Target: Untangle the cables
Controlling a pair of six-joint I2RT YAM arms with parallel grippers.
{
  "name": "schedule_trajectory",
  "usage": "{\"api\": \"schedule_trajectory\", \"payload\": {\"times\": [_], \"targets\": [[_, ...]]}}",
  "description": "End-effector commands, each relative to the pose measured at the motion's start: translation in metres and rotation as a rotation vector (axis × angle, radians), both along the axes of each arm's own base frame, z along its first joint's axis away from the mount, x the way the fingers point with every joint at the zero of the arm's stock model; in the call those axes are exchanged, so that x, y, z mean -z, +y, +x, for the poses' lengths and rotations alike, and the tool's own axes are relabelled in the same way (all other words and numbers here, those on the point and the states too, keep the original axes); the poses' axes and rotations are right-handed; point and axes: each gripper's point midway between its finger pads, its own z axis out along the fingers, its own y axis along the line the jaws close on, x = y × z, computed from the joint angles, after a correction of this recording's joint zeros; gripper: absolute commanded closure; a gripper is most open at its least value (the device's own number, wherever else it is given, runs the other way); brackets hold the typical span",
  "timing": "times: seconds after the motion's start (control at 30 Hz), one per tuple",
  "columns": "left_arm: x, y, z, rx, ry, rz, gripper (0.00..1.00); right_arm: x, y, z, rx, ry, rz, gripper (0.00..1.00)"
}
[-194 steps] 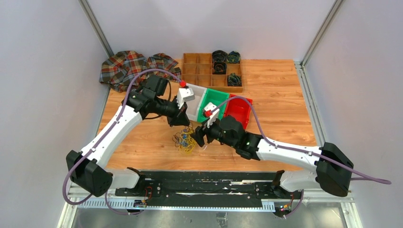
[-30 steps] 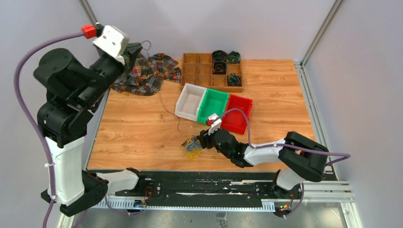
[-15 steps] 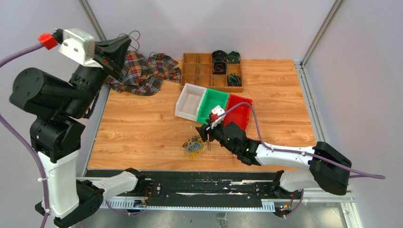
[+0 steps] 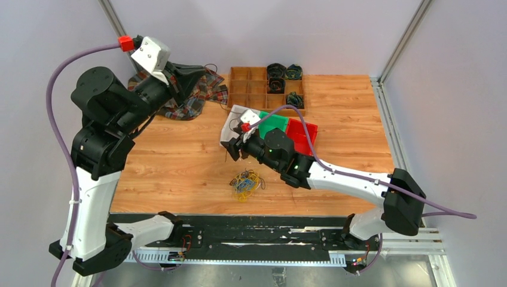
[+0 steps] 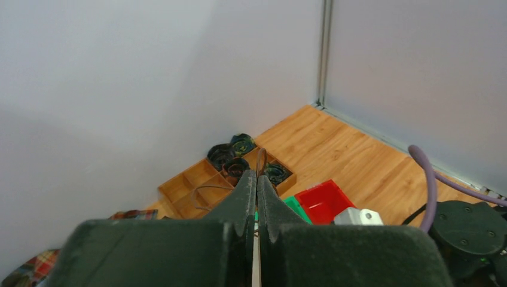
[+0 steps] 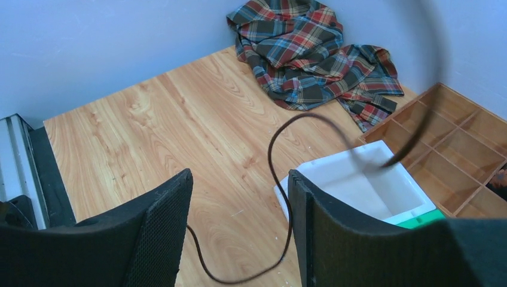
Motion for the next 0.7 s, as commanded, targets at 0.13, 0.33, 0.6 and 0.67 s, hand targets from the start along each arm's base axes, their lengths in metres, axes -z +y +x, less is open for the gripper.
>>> {"api": "schedule_trajectory", "payload": {"times": [0.13, 0.33, 0.6, 0.67], "targets": [[0.024, -0.018, 0.008, 0.067, 0.076, 0.015, 1.00, -0.001, -0.011, 0.024, 0.051, -0.007, -0.045, 0.41], [0.048, -0.022, 0.037, 0.019, 0.109, 0.072, 1.00, 0.009, -0.031, 0.046, 0.081, 0.049, -0.048, 0.40], [0.075, -0.024, 0.074, -0.056, 0.127, 0.129, 1.00, 0.036, -0.079, 0.059, 0.205, 0.152, -0.035, 0.24], [0.085, -0.026, 0.081, -0.061, 0.137, 0.144, 1.00, 0.041, -0.094, 0.062, 0.263, 0.153, -0.037, 0.23]]}}
